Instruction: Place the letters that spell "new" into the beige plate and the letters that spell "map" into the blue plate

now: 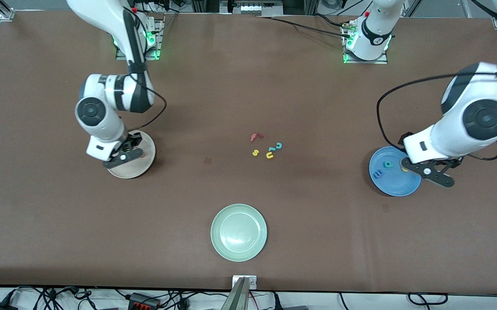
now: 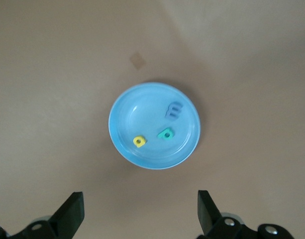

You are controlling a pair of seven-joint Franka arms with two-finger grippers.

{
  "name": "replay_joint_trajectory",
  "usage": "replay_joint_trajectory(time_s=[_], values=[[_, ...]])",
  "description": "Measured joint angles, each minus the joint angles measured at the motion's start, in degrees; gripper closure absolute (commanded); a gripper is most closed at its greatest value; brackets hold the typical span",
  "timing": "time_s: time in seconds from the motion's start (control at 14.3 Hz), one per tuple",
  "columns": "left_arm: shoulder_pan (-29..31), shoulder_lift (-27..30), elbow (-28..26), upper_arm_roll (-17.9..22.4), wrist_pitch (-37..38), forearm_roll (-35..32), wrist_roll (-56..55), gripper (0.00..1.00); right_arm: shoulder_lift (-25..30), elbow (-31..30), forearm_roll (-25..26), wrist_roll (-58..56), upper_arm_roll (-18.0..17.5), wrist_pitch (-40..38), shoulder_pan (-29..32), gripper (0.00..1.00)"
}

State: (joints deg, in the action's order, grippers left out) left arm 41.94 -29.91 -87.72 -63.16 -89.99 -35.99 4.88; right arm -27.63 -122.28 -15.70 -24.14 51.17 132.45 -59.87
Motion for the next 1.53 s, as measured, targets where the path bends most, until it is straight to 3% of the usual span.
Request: replay_joint_trajectory(time_s=[0.14,0.28,0.35,0.42,0.7,0.84,0.98,1.12,1.53], values=[[-2.7,3.1,2.8,2.0,1.5,3.5,-0.2,0.00,-0.9,-0.4,0.0,0.0,0.0,-0.5,1.4,0.73],[-7.3,7.1,4.6,9.9,1.8,11.3,-0.2,0.00,-2.1,-0.4,-0.2,0.3,-0.2,-0.4,1.6,0.70],[-9.4,9.3,5.1,14.9,1.7,16.7,-0.2,0.00,-2.7,-0.4,-0.9,0.4,-0.3,-0.4,1.6,0.47],[-11.8,11.6,5.4,20.3,1.4,21.6,-0.2,0.00,-3.2,-0.3,-1.9,0.5,-0.4,-0.3,1.6,0.00],[-29.3,21.3,4.1,46.0,1.3,31.5,0.0,0.00,-4.5,0.6,-4.7,0.5,-0.5,0.0,1.5,0.00],[-39.1,25.8,-0.6,56.9,-1.1,33.6,0.0,0.00,-4.5,1.8,-4.8,0.5,-0.2,0.0,1.5,0.00],[-43.4,29.9,-8.1,60.7,-6.8,34.0,-0.1,0.00,-4.5,3.6,-4.8,0.5,0.6,-0.8,1.5,0.00],[-44.1,32.6,-13.5,61.1,-10.5,34.0,-0.2,0.00,-4.4,6.5,-4.9,0.5,1.6,-3.8,1.7,0.00],[-44.0,33.4,-15.6,61.8,-10.2,34.1,-0.2,0.00,-4.3,13.6,-10.2,0.6,2.9,-10.5,5.4,0.00]])
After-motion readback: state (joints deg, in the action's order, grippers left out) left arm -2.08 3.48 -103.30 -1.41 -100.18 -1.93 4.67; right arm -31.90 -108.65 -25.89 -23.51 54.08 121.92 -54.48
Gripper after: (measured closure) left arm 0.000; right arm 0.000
